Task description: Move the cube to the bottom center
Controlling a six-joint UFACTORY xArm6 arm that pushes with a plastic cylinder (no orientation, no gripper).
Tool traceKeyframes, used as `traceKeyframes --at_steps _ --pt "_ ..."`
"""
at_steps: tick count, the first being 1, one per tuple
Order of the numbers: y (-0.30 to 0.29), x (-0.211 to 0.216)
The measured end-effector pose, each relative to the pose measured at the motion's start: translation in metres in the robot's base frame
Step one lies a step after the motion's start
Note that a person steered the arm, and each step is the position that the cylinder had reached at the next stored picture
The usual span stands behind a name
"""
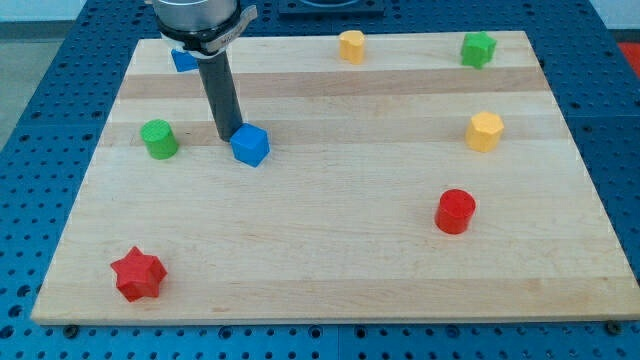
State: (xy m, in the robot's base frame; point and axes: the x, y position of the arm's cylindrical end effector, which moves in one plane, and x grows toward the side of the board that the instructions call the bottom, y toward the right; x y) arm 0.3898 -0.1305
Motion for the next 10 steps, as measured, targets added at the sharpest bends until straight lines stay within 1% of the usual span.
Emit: traceKeyframes --at_steps 1,2,3,4,6,10 --pt "0.008 0.0" --pt "0.035 0.0" --pt "0.046 0.0" --pt "0.046 0.01" --pt "0.046 0.054" --pt "0.046 0.108"
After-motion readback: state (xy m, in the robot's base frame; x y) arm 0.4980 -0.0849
